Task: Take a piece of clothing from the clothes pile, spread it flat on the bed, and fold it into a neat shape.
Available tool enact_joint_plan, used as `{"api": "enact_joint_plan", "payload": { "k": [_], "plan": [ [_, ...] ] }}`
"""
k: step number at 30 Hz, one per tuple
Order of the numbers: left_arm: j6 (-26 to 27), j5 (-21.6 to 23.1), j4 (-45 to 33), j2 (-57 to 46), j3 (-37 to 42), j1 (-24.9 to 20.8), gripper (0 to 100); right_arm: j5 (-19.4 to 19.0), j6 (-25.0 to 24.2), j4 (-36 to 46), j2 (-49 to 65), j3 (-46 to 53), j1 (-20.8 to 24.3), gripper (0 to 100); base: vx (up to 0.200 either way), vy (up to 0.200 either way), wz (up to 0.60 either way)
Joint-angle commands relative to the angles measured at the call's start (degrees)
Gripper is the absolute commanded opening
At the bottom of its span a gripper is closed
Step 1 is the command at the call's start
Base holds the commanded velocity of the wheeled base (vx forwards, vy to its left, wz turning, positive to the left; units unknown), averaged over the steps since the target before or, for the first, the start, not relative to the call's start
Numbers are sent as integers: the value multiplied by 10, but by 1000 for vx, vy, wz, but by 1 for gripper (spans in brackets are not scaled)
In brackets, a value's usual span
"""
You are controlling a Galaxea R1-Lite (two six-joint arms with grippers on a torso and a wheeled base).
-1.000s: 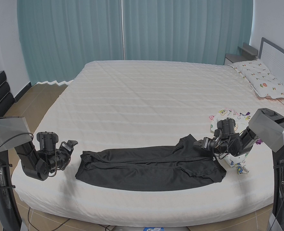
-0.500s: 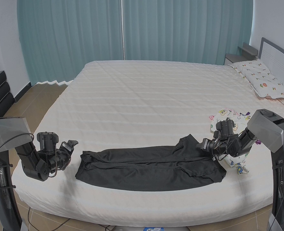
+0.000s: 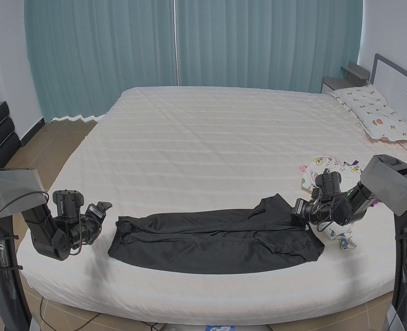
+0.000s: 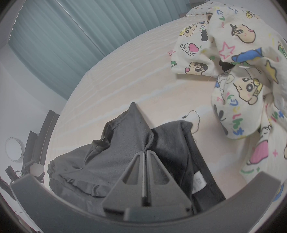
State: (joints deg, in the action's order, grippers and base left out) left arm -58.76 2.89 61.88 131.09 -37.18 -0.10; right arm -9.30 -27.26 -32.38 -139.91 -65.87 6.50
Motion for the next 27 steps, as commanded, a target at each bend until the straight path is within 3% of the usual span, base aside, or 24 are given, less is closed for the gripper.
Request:
{"api": "enact_joint_plan", "payload": {
  "k": [1,7,16,19,20,27],
  "plan": [
    [0,0,0,1,0,0,100,-3,0,-1,39,36,-1,0,0,0,0],
    [0,0,0,1,0,0,100,-3,0,-16,54,70,0,0,0,0,0],
    [2,0,0,1,0,0,100,-8,-2,-183,59,160,-1,0,0,0,0],
    [4,0,0,2,0,0,100,-16,-1,-196,57,179,-1,0,0,0,0],
    [4,0,0,3,0,0,100,-17,-1,-195,57,181,-1,100,0,0,0],
    [10,0,0,5,0,-1,100,-16,-1,-194,61,192,-2,100,0,0,0]
  ]
}}
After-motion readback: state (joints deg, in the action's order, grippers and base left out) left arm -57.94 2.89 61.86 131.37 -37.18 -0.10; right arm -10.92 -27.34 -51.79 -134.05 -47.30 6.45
